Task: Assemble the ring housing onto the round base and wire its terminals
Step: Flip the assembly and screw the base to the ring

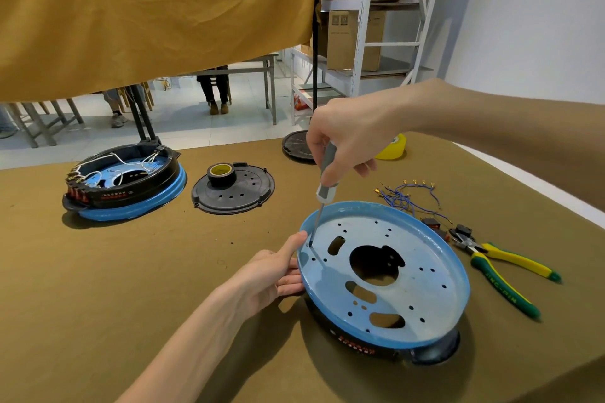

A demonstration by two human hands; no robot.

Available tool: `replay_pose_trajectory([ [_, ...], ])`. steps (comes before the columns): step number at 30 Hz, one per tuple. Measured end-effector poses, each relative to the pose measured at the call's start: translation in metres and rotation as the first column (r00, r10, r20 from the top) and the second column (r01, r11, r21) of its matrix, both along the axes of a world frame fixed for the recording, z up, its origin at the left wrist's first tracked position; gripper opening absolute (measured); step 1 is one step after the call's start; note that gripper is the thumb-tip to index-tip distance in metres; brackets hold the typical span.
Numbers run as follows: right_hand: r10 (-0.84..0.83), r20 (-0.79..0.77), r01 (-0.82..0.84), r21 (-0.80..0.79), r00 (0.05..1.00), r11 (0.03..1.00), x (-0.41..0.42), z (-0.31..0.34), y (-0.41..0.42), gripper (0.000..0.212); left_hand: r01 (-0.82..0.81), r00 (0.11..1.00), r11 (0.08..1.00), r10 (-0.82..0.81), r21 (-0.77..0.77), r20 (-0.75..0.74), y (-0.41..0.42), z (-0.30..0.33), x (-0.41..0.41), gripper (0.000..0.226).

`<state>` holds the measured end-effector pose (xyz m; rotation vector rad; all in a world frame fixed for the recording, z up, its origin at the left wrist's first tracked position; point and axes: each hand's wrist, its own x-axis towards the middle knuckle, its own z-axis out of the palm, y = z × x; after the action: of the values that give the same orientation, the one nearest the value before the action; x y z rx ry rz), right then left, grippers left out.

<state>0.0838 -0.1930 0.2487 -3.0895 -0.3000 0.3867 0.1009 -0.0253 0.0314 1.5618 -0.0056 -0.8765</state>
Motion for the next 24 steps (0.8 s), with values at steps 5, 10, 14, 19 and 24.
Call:
replay_pose_trajectory([
  [5, 0.008, 0.016, -0.007, -0.034, 1.000, 0.999, 0.002, -0.001, 0.004, 0.032, 0.002, 1.000, 1.000, -0.002, 0.004, 0.001, -0.001, 0.008, -0.006, 0.062],
  [10, 0.038, 0.040, -0.041, 0.075, 0.998, 0.996, 0.002, -0.011, 0.003, 0.023, 0.056, 0.998, 0.998, -0.057, 0.034, 0.021, 0.003, 0.012, -0.008, 0.059],
  [14, 0.028, 0.042, -0.032, 0.087, 0.999, 0.996, -0.002, -0.013, -0.003, 0.019, 0.056, 0.998, 0.998, -0.056, 0.012, 0.012, 0.006, 0.009, -0.010, 0.062],
  [19, 0.024, 0.054, -0.029, 0.105, 0.998, 0.994, -0.003, -0.012, -0.006, 0.020, 0.022, 1.000, 0.998, -0.023, -0.057, -0.004, 0.006, 0.008, -0.011, 0.059],
  [24, 0.040, 0.067, -0.048, 0.115, 0.997, 0.992, -0.002, -0.011, -0.008, 0.019, 0.012, 1.000, 0.998, -0.011, -0.057, 0.014, 0.006, 0.005, -0.010, 0.057],
])
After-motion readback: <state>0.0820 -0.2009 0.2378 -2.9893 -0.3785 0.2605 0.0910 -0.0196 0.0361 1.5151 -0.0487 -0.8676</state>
